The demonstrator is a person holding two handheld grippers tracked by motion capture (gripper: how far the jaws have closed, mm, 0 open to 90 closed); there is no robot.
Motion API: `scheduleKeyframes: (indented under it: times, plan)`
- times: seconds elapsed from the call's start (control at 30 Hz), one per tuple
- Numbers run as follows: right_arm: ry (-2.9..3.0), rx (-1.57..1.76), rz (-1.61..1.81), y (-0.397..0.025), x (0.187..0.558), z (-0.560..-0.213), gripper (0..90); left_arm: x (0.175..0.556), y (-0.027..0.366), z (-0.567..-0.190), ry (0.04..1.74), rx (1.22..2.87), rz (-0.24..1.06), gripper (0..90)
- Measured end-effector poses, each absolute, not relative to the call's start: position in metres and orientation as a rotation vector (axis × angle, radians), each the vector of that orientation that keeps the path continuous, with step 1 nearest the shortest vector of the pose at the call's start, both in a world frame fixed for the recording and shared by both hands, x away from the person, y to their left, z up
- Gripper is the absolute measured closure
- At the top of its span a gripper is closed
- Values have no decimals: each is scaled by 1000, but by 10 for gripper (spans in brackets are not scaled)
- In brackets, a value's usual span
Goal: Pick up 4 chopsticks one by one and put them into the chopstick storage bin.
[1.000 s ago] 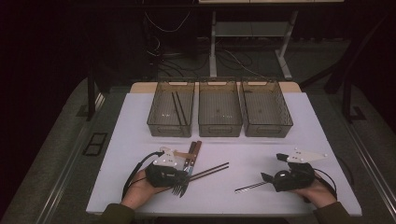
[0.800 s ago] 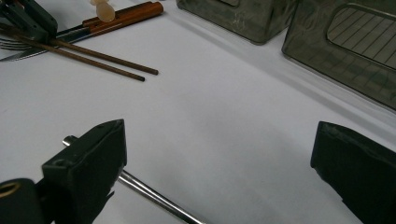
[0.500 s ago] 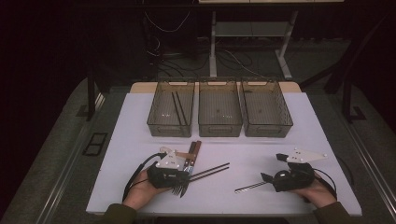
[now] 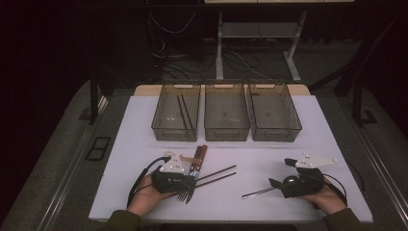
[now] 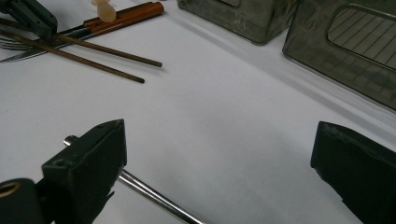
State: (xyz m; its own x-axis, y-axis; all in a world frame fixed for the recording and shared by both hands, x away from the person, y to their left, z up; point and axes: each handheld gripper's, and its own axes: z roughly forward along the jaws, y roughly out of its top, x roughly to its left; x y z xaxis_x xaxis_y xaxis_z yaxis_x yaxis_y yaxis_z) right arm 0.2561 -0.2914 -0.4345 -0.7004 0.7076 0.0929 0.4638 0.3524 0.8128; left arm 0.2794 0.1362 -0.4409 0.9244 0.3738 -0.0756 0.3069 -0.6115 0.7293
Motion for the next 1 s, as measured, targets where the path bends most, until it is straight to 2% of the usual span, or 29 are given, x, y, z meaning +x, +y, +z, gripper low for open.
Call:
scheduleKeyframes:
  times: [0.7,1.0]
  plan:
    - [2327,1039,1284,-290,255,-433,37,283,160,-422,559,2189,154,843]
    - [2313,1045,1282,-287,256,-434,37,286,165,-413,594,2149,114,843]
